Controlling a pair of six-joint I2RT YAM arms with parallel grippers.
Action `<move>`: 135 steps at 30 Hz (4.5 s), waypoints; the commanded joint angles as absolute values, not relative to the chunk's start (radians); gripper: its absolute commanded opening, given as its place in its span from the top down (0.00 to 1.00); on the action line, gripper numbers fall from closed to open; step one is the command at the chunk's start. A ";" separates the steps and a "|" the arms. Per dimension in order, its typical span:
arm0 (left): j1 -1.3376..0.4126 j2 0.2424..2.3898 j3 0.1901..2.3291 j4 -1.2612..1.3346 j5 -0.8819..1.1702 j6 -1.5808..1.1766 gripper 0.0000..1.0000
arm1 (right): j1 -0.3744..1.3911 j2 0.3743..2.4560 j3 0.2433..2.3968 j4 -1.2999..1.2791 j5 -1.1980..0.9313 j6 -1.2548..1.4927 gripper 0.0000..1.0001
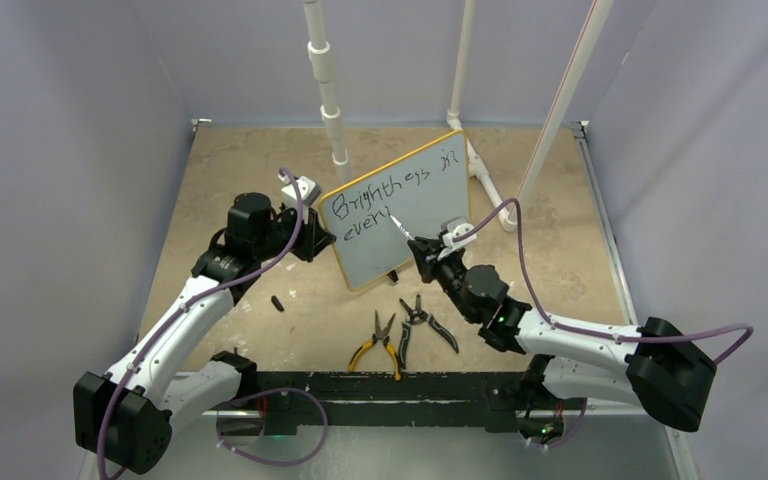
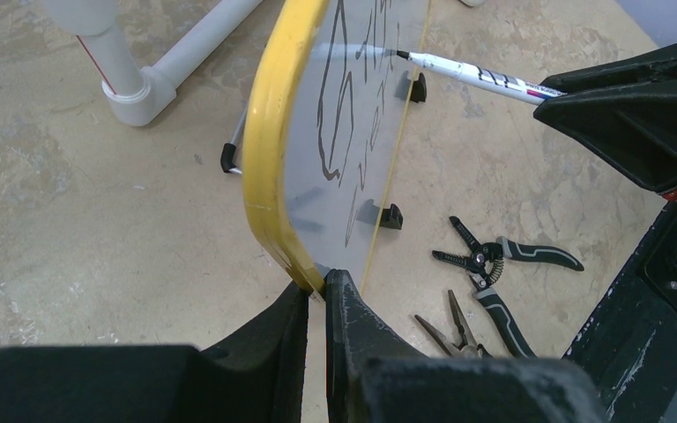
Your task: Write a sentence on the whiteboard
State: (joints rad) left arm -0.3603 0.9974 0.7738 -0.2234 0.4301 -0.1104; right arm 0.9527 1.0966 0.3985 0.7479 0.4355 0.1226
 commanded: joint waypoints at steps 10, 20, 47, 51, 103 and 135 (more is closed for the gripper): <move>-0.359 0.984 0.767 -0.189 0.461 -0.100 1.00 | 0.950 1.094 0.375 0.682 0.370 0.174 1.00; -0.359 0.982 0.768 -0.189 0.454 -0.101 1.00 | 0.950 1.076 0.362 0.676 0.322 0.185 1.00; -0.359 0.927 0.800 -0.163 0.393 -0.119 0.35 | 0.678 0.784 0.344 0.637 0.036 0.236 1.00; -0.359 0.944 0.863 -0.179 0.360 -0.094 0.28 | 0.591 0.764 0.338 0.656 0.002 0.251 1.00; -0.391 1.286 1.123 -0.107 0.469 -0.020 1.00 | 0.566 1.052 0.437 0.739 -0.045 0.163 1.00; -0.391 1.262 1.112 -0.105 0.439 -0.015 1.00 | 0.581 1.021 0.394 0.613 -0.029 0.204 1.00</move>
